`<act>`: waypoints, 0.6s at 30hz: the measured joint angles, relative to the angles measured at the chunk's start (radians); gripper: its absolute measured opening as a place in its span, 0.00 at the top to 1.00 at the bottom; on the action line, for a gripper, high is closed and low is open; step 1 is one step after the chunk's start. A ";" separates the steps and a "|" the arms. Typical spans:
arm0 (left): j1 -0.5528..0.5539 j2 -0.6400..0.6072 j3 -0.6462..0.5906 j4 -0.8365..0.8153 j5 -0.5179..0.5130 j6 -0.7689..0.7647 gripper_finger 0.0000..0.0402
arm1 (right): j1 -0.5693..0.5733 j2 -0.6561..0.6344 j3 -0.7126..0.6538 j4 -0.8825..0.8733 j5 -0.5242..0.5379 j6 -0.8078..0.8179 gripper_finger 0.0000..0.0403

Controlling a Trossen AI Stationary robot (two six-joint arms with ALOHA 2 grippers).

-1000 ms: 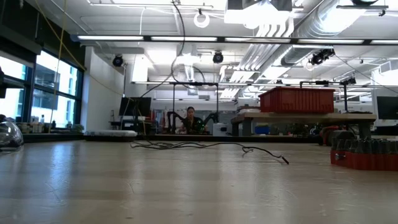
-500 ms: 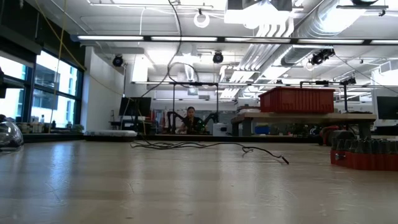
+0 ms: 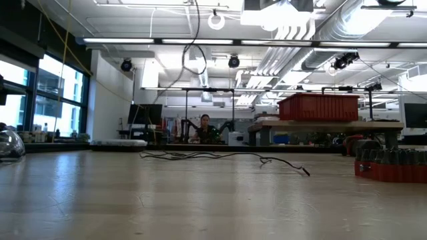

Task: Coil cords
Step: Coil the black wire into the spool

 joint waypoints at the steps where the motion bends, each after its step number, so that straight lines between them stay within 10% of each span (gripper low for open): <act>1: 0.000 -0.001 0.000 -0.004 0.000 -0.013 1.00 | 0.001 -0.004 0.000 -0.005 -0.015 0.005 1.00; 18: -0.005 -0.058 0.000 -0.356 -0.031 -0.306 1.00 | 0.052 -0.111 0.000 -0.043 -0.013 -0.030 1.00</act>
